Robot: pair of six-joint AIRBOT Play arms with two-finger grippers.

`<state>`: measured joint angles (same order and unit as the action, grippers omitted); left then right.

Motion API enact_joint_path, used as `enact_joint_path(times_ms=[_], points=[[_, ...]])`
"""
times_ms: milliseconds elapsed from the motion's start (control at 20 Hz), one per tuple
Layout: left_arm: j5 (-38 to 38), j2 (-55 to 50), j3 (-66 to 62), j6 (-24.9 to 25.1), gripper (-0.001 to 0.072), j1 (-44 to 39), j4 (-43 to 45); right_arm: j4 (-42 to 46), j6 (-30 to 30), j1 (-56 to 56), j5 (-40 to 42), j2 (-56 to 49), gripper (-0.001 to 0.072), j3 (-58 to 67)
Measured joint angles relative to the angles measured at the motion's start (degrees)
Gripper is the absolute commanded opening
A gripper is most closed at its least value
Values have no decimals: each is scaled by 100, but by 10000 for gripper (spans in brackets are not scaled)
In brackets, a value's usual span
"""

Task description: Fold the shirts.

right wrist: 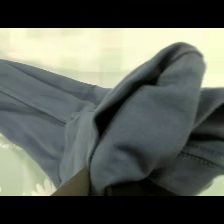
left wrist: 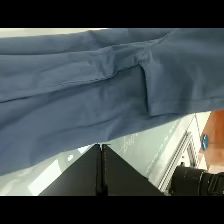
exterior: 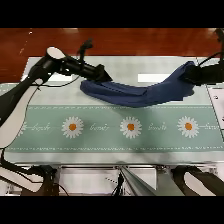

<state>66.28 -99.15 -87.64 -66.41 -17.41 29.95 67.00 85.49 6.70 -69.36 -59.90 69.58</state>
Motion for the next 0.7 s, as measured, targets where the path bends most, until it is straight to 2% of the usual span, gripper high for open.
enact_joint_path(times_ms=[300,700], points=[[-448,-168,0,-109,15,-1117,0,522,741,-214,-645,977,26,0],[-839,-538,0,-348,16,-2201,-46,870,1093,-249,-1139,1491,27,0]])
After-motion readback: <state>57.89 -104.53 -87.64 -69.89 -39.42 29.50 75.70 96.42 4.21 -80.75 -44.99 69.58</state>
